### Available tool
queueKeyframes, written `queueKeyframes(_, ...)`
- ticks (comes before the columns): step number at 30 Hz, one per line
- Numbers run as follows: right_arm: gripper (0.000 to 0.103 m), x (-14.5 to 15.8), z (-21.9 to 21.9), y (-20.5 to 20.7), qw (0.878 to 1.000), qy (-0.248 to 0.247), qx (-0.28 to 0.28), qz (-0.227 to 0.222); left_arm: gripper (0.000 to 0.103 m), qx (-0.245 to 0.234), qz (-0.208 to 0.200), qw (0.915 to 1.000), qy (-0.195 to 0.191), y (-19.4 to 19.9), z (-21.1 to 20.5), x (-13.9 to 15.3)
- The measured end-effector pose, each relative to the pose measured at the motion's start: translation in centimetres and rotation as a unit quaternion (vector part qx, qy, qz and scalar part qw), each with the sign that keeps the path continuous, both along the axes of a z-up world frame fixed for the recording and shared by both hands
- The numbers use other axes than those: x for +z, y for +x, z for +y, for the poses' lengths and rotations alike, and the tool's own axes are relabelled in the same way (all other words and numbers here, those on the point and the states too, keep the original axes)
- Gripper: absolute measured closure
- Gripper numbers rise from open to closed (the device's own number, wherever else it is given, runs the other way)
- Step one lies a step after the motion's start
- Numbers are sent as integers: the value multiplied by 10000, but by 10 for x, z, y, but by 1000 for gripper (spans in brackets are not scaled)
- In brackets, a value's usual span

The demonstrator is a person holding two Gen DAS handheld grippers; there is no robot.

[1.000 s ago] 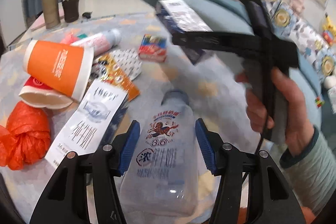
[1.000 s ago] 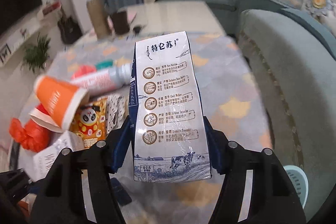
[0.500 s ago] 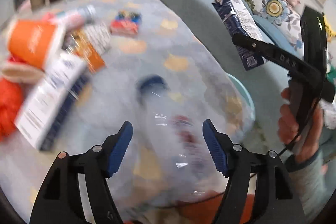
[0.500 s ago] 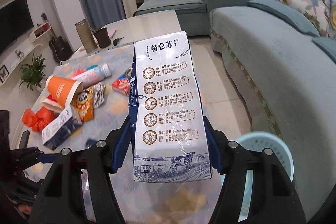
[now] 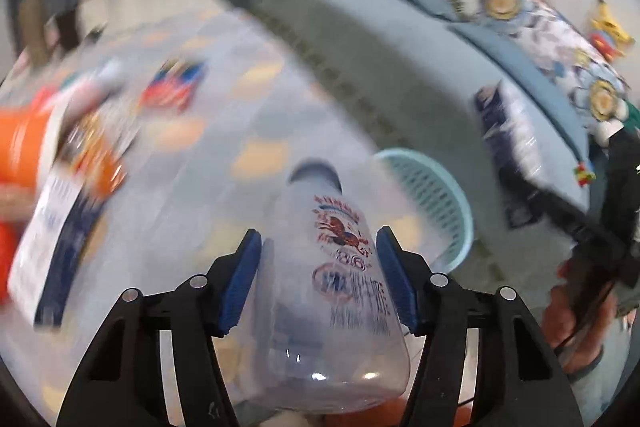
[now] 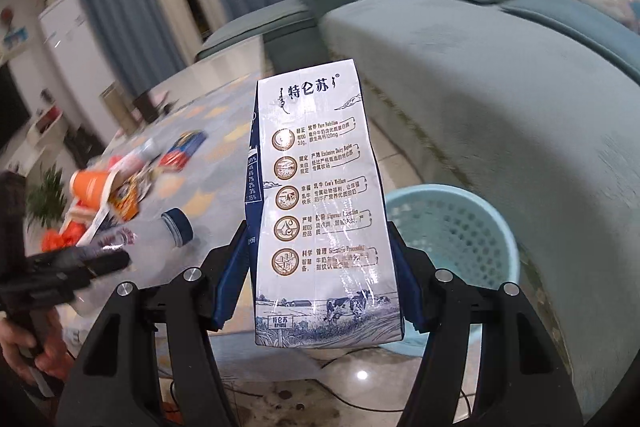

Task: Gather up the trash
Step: 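Carry the bottle and carton to the blue wastebasket and release both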

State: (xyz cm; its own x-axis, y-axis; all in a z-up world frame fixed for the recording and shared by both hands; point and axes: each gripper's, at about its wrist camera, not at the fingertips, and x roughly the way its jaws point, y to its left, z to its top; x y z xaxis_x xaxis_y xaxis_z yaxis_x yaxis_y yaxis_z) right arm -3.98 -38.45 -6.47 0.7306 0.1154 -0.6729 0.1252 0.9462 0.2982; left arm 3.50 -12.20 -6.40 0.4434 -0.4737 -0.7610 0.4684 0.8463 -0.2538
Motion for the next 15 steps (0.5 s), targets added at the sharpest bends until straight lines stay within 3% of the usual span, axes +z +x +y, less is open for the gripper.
queueKeyframes(4, 43, -15, -32, -6, 9986, 101, -491, 192, 46, -569, -114, 9981, -200, 7, -61, 11)
queueKeyframes(7, 43, -45, -54, -7, 9942, 312, -835, 605, 46, -940, -59, 9950, -320, 11, -103, 3)
queueKeyframes(11, 42, -98, -75, -7, 9811, 628, -1218, 1368, 46, -1314, 478, 9897, -292, 26, -146, -37)
queueKeyframes(15, 42, -132, -79, 0, 9715, 786, -1298, 1822, 45, -1474, 964, 9841, -208, 36, -166, -69)
